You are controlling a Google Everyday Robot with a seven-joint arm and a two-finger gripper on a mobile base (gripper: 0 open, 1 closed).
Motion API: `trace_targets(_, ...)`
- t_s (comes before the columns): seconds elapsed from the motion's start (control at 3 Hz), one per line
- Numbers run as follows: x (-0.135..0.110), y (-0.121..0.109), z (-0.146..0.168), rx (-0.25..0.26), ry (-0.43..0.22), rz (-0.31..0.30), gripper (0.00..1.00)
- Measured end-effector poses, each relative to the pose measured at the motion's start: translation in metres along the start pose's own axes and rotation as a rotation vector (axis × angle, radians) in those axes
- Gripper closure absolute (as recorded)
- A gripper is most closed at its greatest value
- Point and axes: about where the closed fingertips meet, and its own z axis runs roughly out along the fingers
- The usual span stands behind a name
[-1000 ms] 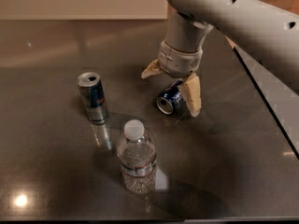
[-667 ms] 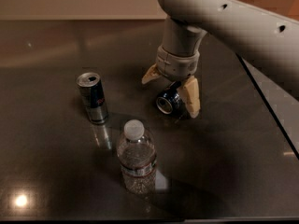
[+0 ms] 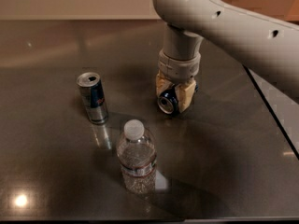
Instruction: Place pepsi can upright
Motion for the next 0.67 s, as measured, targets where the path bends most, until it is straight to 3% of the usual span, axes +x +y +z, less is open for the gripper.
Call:
trace_targets(0.33,0.003,-0.003,-0.014,0.018,-0.019,0.047,0.78)
trace_targets(0.67,0.004,-0.008,-0.045,0.086,-0.102,0.161,0.99)
